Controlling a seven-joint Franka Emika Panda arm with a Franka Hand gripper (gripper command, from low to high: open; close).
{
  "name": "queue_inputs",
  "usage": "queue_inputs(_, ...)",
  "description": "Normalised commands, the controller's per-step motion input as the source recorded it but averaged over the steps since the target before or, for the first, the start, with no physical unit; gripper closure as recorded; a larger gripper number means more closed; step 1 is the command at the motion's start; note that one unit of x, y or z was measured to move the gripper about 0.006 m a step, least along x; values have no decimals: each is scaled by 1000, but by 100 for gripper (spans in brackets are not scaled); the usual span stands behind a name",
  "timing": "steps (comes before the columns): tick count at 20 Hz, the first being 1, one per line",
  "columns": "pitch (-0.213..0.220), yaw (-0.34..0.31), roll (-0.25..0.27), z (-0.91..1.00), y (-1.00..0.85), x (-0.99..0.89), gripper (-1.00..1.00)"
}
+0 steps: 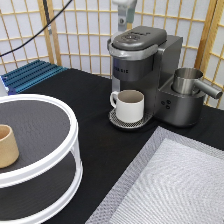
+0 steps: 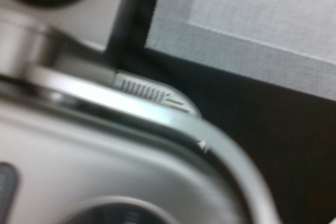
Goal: Make coffee
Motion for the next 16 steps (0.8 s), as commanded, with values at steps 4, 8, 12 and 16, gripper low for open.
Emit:
queue_inputs(4,-33,0,159,-95,-1000,-1,-100)
queue_inputs(8,-29,0,156,-217,-1000,0,-100)
queue_inputs(12,-10,-5,151,-176,-684,-164,-100)
queue_inputs(16,0,0,0,0,0,0,-100)
